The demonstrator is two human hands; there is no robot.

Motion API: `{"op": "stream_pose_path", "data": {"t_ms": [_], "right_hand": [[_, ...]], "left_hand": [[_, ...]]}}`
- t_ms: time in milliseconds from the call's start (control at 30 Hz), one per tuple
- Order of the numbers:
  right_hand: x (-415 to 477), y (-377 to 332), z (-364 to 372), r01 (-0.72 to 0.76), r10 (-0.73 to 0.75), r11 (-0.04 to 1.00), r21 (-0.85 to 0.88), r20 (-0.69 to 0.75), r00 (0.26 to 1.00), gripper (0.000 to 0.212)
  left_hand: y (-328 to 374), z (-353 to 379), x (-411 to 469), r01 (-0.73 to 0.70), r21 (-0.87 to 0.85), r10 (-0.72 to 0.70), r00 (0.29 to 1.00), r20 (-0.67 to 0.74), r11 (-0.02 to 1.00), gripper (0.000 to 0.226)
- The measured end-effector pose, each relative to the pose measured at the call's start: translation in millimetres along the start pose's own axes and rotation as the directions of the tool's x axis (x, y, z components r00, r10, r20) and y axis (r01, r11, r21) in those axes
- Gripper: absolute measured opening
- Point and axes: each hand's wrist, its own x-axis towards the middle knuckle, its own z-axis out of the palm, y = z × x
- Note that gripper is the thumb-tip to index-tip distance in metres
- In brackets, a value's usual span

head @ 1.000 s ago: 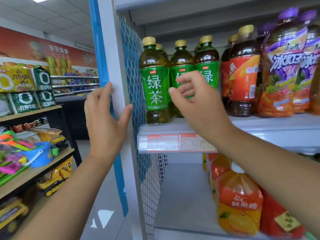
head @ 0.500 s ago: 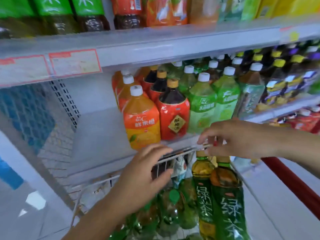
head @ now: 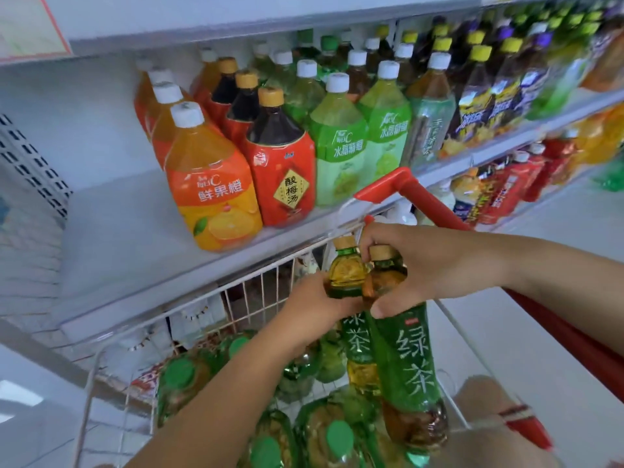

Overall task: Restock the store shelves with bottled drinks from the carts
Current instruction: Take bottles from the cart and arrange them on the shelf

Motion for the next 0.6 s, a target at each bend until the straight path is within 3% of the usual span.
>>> {"op": "stream_pose_path", "data": {"t_ms": [67,167,267,367,500,600], "right_hand": [[-9,0,2,-0.005,0.002,0.998,0.056,0.046,0.999,0.057],[-17,0,5,-0.029,0.024,0.997,0.069,0.071,0.997,0.070],[-20,2,6,-0.080,0.080,0.993,0.088,0.004,0.997,0.084],[-21,1,2,-0.099,0.117,0.978,0.183,-0.095,0.989,0.089],[-13,0,-20,0.043,0.096,0.832,0.553,-0.220,0.971,0.084],[2,-13,-27,0.166,0.056,0.758,0.631,-0.316,0.947,0.077]], "left_hand": [[-3,2,0,-0.013,-0.016,0.012,0.999,-0.033,1.000,0.011],[-9,5,-4,-0.034,-0.093,0.027,0.997,-0.074,0.995,0.026],[-21,7,-8,-0.048,-0.144,0.037,0.996,-0.082,0.988,0.049],[-24,-2,-15,-0.067,-0.195,0.039,0.989,-0.142,0.979,0.046],[-17,-32,-21,-0.106,-0.458,0.023,0.983,-0.183,0.883,0.042],[-15,-59,-26,-0.153,-0.556,0.056,0.981,-0.187,0.817,0.058]]}}
